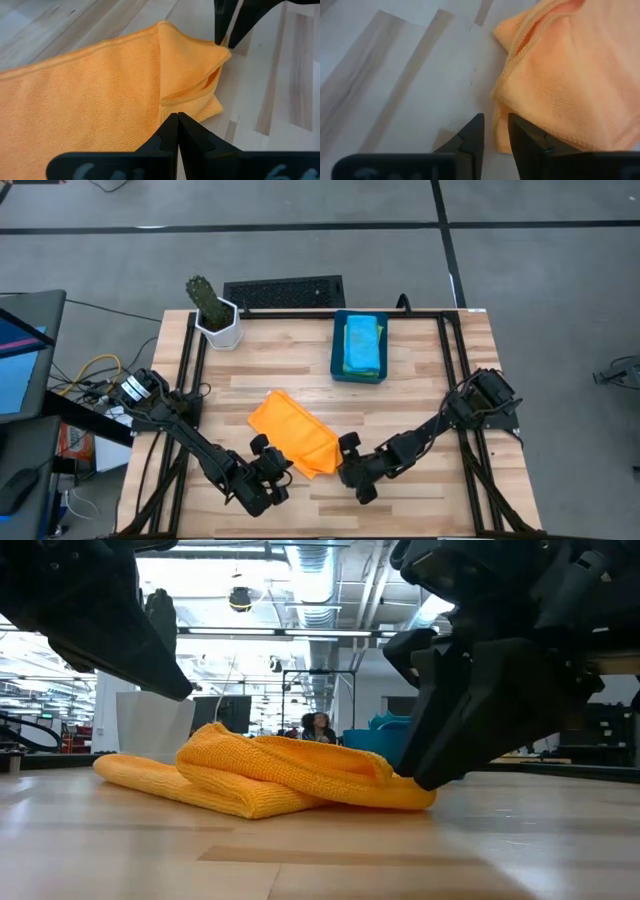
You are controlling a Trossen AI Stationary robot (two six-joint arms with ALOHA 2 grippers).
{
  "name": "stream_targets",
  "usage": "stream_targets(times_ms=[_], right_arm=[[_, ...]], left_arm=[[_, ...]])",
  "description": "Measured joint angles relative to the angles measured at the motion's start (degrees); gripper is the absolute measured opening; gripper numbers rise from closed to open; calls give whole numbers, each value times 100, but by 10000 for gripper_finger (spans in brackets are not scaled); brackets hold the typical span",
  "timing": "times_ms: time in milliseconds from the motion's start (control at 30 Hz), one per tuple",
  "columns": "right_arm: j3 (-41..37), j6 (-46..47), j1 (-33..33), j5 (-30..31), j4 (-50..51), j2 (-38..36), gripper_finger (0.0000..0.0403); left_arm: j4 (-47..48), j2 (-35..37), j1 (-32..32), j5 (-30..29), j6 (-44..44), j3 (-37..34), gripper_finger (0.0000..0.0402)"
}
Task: Fold microfiber towels
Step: Fold the orange towel
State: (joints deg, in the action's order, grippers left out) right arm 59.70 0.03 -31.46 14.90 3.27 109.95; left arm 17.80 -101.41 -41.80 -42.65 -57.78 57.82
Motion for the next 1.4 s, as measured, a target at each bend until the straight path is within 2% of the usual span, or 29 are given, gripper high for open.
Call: stream_targets(times_ms=[267, 333, 633, 967, 1400], right_arm=[[-1, 4, 0, -7, 247, 0, 19], [0, 5, 4, -5, 250, 0, 10], [492, -372, 189, 4, 1020, -9, 9], [1067, -1177, 869, 22, 1164, -15, 7], [1141, -1257, 1674, -11, 951, -15, 13]], left_arm=[[-4, 2, 0, 0, -2, 0, 0], [-6, 2, 0, 1, -2, 0, 0], [-11, 2, 0, 0, -33, 0, 0], [-11, 3, 0, 33, -150, 0, 0], [-14, 4, 0, 12, -160, 0, 0]])
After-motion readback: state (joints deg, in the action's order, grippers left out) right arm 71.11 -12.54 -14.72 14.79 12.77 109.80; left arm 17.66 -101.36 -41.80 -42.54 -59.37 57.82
